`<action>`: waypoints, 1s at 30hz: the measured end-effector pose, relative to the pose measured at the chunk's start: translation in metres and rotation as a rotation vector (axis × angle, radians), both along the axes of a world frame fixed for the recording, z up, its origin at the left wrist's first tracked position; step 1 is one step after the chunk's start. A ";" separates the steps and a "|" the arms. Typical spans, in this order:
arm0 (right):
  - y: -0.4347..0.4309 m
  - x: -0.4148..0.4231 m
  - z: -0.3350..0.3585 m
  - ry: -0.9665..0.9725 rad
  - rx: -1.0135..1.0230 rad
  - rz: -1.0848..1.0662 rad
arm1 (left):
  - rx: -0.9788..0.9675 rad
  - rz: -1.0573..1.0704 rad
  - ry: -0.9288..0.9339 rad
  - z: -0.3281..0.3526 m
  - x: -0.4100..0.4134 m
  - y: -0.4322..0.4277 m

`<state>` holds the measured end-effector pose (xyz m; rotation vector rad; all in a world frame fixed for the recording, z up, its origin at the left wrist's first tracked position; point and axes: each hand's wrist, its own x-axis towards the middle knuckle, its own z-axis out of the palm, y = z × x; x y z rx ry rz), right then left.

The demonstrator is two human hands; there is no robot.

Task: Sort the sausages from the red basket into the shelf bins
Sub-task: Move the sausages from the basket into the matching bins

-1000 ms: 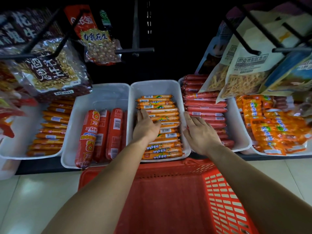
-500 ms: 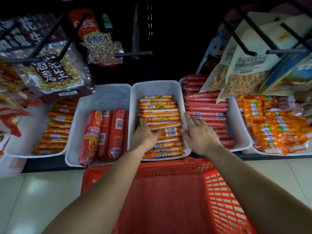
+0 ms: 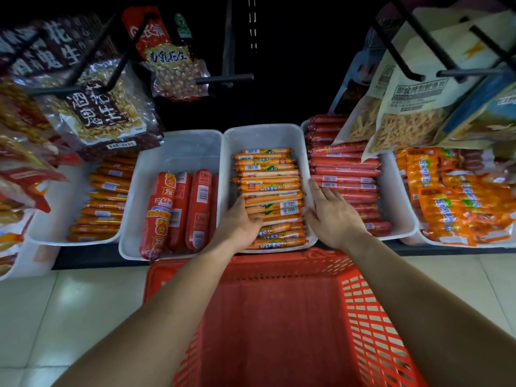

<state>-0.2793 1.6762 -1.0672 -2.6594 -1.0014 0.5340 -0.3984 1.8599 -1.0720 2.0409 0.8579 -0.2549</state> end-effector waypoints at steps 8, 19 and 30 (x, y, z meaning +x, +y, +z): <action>0.002 0.003 0.006 -0.136 0.060 0.064 | -0.095 0.033 -0.030 0.006 0.002 0.004; 0.104 -0.050 -0.003 -0.035 -0.029 0.628 | 0.222 0.184 -0.185 0.030 -0.085 0.064; 0.080 -0.050 -0.003 0.017 0.006 0.664 | 0.159 0.089 -0.297 0.030 -0.067 0.055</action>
